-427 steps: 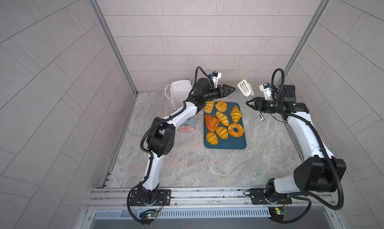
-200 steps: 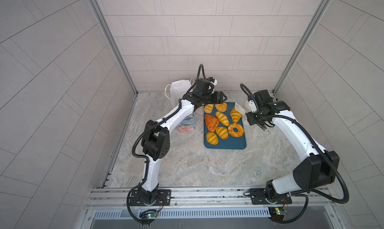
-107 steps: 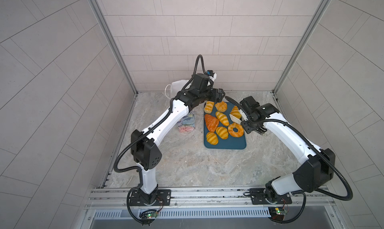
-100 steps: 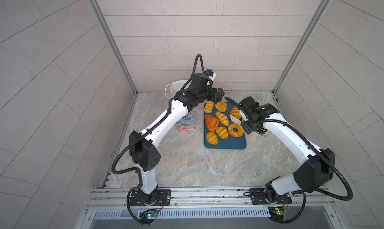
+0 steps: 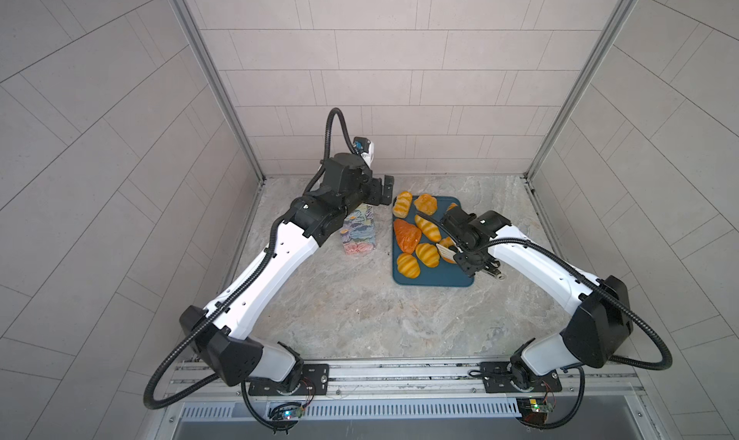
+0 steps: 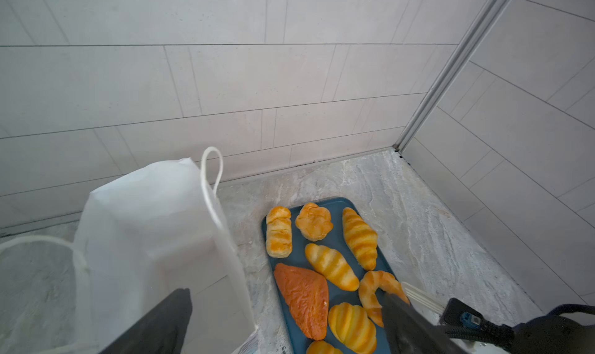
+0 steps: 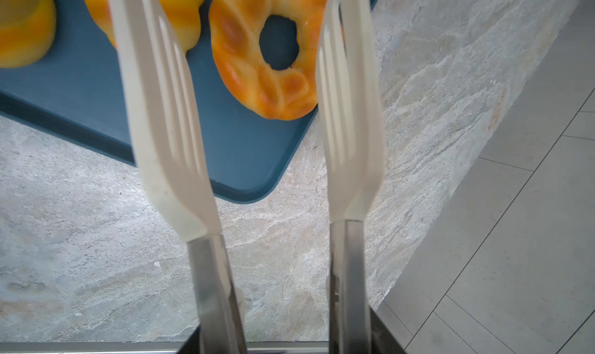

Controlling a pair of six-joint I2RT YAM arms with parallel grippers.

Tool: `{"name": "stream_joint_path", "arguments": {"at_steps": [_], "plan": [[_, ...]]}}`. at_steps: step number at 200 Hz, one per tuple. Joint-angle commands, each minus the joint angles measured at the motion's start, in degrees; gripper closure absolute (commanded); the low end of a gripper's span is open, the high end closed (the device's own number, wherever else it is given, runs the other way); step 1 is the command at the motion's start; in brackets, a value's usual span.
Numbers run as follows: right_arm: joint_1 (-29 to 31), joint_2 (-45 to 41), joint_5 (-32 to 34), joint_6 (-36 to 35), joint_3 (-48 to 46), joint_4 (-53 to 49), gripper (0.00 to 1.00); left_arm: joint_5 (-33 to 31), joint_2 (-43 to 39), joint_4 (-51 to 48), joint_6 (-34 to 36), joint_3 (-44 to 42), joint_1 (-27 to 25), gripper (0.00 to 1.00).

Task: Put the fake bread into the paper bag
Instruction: 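Move the left gripper to the bag while the right lowers the tongs, then close the tongs with the right gripper around the ring-shaped bread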

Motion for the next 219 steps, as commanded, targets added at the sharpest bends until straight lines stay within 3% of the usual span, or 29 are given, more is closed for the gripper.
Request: {"name": "stream_joint_path", "arguments": {"at_steps": [1, 59, 121, 219], "plan": [[0.5, 1.5, 1.3, 2.7, -0.3, -1.1, 0.46, -2.2, -4.8, 0.0, -1.5, -3.9, 2.6, 0.0], [1.4, 4.7, 1.8, 0.4, -0.2, -1.2, 0.49, -1.7, -13.0, -1.5, -4.2, -13.0, 6.0, 0.0], [1.6, 5.0, 7.5, -5.1, -1.7, -0.2, 0.5, -2.6, -15.4, -3.6, -4.8, -15.5, 6.5, 0.0], [1.9, 5.9, 7.3, -13.7, -3.6, 6.7, 0.51, -1.3, -15.6, -4.3, -5.4, -16.4, 7.3, 0.0]]}}
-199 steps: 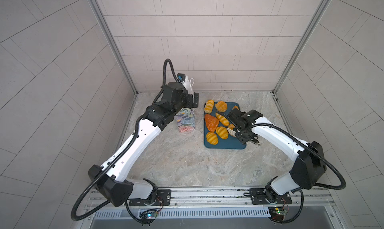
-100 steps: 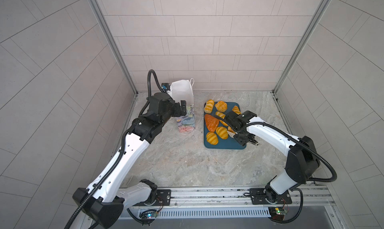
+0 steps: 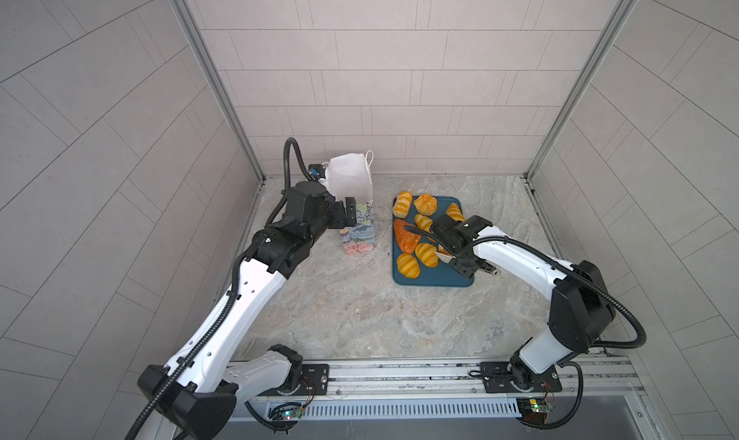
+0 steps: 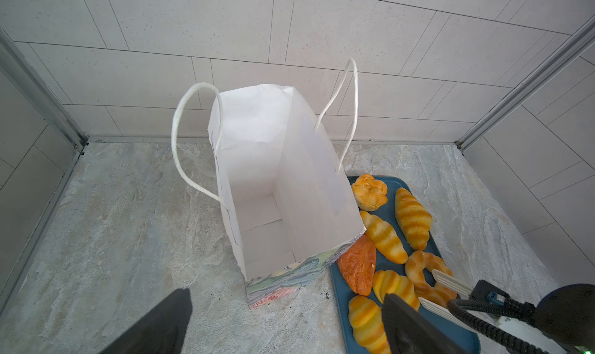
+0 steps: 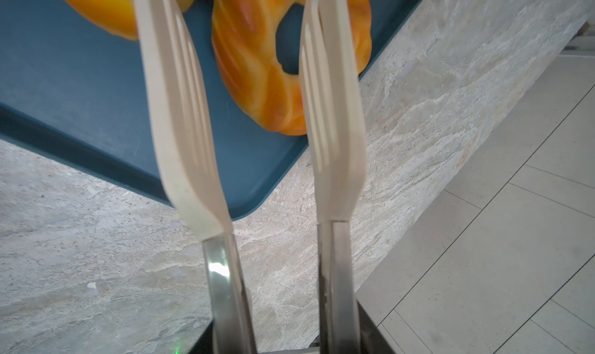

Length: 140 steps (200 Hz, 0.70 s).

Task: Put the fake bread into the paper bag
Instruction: 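Close the tongs with the right gripper around the ring-shaped bread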

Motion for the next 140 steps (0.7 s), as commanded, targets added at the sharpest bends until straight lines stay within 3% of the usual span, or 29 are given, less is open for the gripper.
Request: {"name": "stream_joint_path", "arguments": {"at_steps": [1, 76, 140], "plan": [[0.5, 0.7, 1.1, -2.8, -0.8, 1.2, 0.51, 0.2, -0.7, -0.3, -0.6, -0.8, 0.6, 0.0], [0.3, 2.5, 1.8, -4.5, -1.5, 1.3, 0.55, 1.2, -0.9, -0.3, -1.1, -1.0, 1.1, 0.0], [0.1, -3.3, 1.7, -2.2, -1.9, -0.2, 0.53, 1.9, -1.2, 0.0, -1.7, -1.8, 1.5, 0.0]]}}
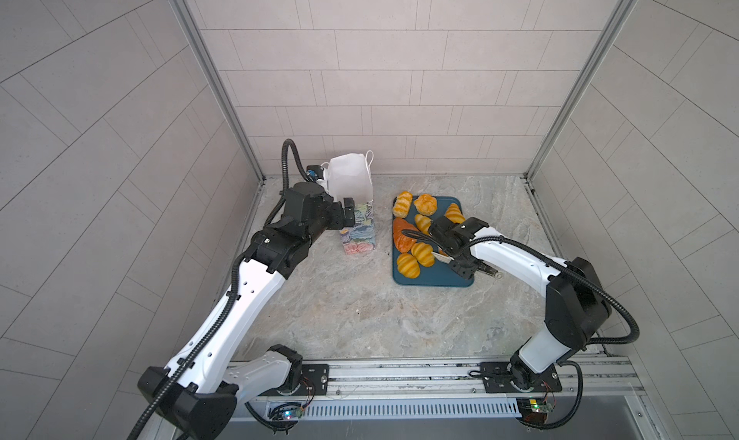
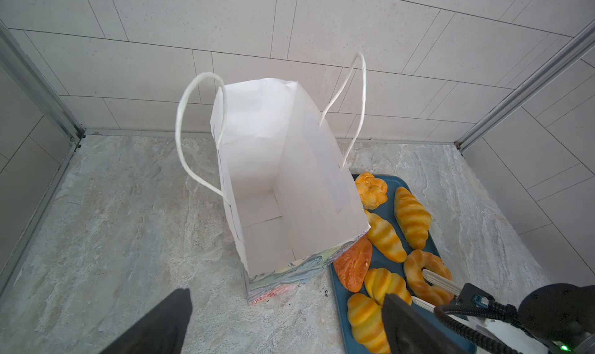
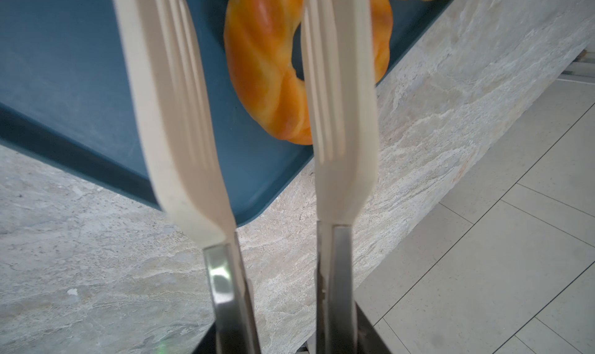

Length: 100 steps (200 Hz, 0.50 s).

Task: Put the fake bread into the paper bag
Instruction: 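Close the tongs with the right gripper around the ring-shaped bread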

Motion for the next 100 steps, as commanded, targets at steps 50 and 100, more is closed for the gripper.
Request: {"name": "stream_joint_path", "arguments": {"at_steps": [50, 100], "plan": [[-0.7, -5.1, -0.1, 1.5, -0.6, -2.3, 0.53, 0.3, -1.5, 0.0, -0.9, -1.5, 0.4, 0.0], [-0.9, -4.9, 0.6, 2.1, -1.8, -2.2, 0.54, 0.8, -1.5, 0.4, -0.9, -2.2, 0.5, 0.0]]}}
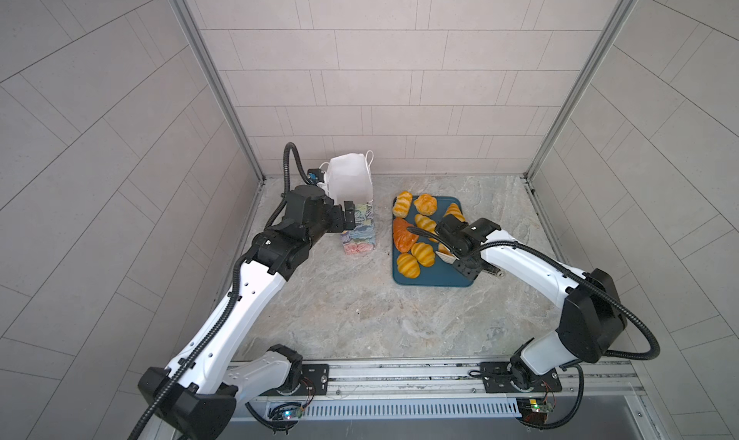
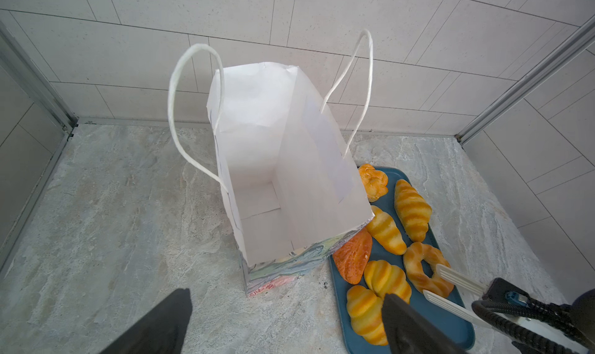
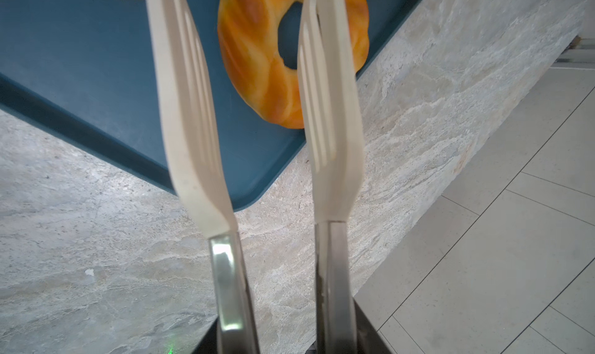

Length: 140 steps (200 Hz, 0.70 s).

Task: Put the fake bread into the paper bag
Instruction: 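Close the tongs with the right gripper around the ring-shaped bread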

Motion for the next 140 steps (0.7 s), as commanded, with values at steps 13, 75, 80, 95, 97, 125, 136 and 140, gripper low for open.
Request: {"name": "stream_joint_path", "arguments": {"at_steps": [13, 75, 80, 95, 97, 125, 136, 140], "plan": [[-0.2, 1.2, 2.6, 0.6, -0.9, -1.1, 0.54, 0.3, -1.1, 0.5, -0.4, -0.7, 0.4, 0.0], [-0.3, 3.2, 3.3, -1.0, 0.0, 0.9, 0.56, 0.1, -1.9, 0.5, -0.4, -1.7, 0.5, 0.0], [-0.1, 3.4, 3.4, -1.1, 0.1, 0.9, 0.56, 0.2, -1.9, 0.5, -0.5, -1.7, 0.5, 0.0], [-0.1, 3.8, 3.7, -1.6, 0.2, 1.1, 0.56, 0.4, -1.7, 0.5, -0.5, -1.7, 0.6, 0.0], [-0.1, 3.8, 3.7, -1.7, 0.2, 1.2, 0.56, 0.4, -1.7, 0.5, -0.5, -1.7, 0.6, 0.0], [0.2, 4.3, 4.1, -2.6, 0.1, 1.5, 0.56, 0.8, -1.4, 0.9, -0.8, -1.7, 0.7, 0.0], [0.2, 4.3, 4.2, -2.8, -0.1, 1.8, 0.56, 0.9, -1.4, 1.0, -0.9, -1.9, 0.7, 0.0], [0.3, 4.4, 4.4, -2.9, -0.1, 1.9, 0.56, 0.9, -1.3, 0.9, -1.0, -1.9, 0.7, 0.0]]}}
